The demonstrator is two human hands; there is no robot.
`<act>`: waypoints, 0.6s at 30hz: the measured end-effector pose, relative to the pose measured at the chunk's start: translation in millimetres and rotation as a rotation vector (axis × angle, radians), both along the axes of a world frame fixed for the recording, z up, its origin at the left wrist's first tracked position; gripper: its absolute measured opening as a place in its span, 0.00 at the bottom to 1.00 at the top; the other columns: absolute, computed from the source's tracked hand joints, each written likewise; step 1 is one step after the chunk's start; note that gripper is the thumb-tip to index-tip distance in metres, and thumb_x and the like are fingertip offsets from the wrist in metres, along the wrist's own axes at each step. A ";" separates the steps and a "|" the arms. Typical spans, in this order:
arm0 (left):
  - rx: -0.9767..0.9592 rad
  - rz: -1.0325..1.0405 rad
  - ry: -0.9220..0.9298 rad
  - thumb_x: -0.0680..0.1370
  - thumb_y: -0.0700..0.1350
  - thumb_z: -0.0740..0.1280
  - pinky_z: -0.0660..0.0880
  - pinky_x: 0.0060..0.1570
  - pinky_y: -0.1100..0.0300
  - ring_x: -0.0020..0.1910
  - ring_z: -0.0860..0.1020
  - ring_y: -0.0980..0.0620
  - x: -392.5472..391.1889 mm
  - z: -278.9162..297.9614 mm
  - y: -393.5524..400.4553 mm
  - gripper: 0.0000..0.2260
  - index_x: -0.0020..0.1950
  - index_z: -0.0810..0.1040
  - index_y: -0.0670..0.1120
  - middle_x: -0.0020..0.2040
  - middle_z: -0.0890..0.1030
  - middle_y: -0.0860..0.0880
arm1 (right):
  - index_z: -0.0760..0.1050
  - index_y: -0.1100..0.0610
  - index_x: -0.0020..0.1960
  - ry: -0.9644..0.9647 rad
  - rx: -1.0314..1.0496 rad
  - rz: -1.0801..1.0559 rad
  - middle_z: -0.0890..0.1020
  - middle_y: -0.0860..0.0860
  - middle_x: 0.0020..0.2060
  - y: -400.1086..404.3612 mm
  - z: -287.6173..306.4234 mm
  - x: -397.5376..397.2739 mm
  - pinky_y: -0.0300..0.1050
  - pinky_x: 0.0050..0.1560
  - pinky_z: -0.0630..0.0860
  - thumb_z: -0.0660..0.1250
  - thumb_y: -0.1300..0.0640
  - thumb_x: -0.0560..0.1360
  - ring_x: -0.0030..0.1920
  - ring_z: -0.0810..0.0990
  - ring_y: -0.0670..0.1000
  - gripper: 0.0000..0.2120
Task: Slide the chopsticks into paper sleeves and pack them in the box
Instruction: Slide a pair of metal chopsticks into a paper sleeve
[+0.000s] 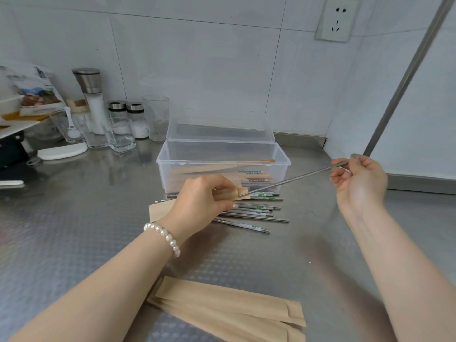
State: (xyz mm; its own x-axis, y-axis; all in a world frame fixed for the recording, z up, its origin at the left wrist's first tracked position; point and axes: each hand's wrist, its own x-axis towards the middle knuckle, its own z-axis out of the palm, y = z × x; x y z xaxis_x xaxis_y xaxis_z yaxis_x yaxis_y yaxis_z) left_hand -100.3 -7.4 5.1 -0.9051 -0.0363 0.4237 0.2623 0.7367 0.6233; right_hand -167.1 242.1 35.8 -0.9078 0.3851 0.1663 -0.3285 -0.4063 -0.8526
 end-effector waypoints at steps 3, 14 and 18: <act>0.017 -0.006 -0.003 0.65 0.43 0.77 0.69 0.45 0.74 0.44 0.77 0.57 1.4 1.4 1.0 0.13 0.48 0.82 0.48 0.40 0.79 0.57 | 0.66 0.57 0.42 -0.039 0.063 0.105 0.79 0.56 0.32 -7.8 -2.3 4.1 0.35 0.23 0.68 0.55 0.65 0.80 0.20 0.72 0.46 0.09; 0.041 0.000 0.010 0.64 0.43 0.77 0.66 0.43 0.80 0.43 0.77 0.59 2.5 3.8 1.8 0.13 0.47 0.82 0.47 0.40 0.79 0.58 | 0.72 0.59 0.36 -0.243 0.484 0.475 0.84 0.56 0.34 -26.1 -10.7 13.5 0.36 0.21 0.70 0.68 0.64 0.72 0.22 0.77 0.49 0.08; 0.027 -0.010 0.015 0.64 0.43 0.77 0.67 0.44 0.79 0.43 0.77 0.59 3.0 3.2 1.9 0.13 0.48 0.82 0.47 0.40 0.79 0.57 | 0.73 0.60 0.37 -0.245 0.574 0.577 0.85 0.56 0.33 -28.0 -11.3 16.4 0.35 0.22 0.72 0.67 0.67 0.72 0.23 0.79 0.48 0.06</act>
